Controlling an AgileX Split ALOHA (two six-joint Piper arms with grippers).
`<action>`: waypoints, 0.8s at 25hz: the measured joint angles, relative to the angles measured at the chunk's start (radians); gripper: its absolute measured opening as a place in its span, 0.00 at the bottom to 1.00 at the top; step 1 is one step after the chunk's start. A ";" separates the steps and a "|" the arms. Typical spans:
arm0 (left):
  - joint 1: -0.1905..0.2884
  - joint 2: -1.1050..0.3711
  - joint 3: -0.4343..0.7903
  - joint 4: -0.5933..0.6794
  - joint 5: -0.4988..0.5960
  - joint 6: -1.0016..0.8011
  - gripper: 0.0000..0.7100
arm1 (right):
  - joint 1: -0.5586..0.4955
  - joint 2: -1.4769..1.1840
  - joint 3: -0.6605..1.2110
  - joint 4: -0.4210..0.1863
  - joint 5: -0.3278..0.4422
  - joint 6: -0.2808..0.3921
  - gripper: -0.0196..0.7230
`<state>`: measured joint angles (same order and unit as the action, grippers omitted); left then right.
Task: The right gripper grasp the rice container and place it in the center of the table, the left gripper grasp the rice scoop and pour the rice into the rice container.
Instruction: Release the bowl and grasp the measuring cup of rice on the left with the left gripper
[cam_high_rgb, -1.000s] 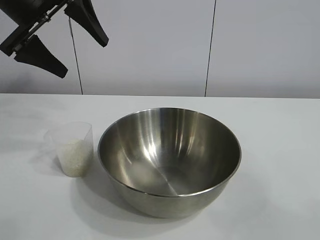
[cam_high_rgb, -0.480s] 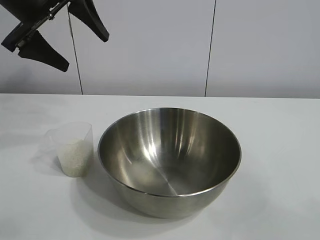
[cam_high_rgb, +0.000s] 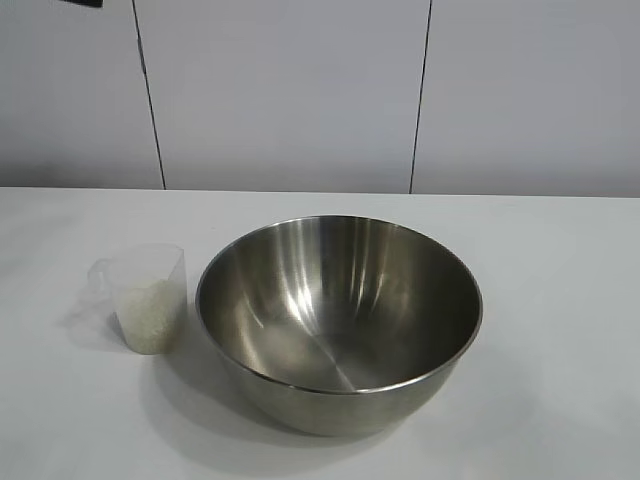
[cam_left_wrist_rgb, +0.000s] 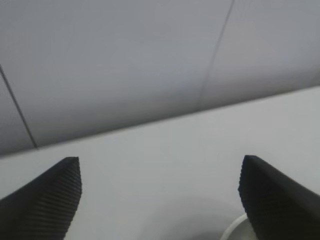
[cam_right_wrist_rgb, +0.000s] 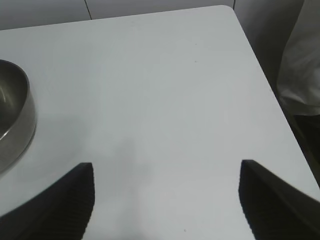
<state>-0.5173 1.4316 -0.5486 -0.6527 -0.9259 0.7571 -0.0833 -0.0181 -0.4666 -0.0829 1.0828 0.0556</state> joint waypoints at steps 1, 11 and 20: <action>0.000 0.000 0.030 0.000 -0.027 -0.011 0.83 | 0.000 0.000 0.000 0.000 0.000 0.000 0.76; 0.170 0.000 0.308 0.417 -0.175 -0.497 0.82 | 0.000 0.000 0.000 0.000 0.000 0.000 0.76; 0.337 0.149 0.409 0.737 -0.219 -0.562 0.77 | 0.000 0.000 0.000 0.000 0.000 0.000 0.76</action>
<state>-0.1806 1.5809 -0.1391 0.0844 -1.1451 0.1952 -0.0833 -0.0181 -0.4666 -0.0829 1.0824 0.0556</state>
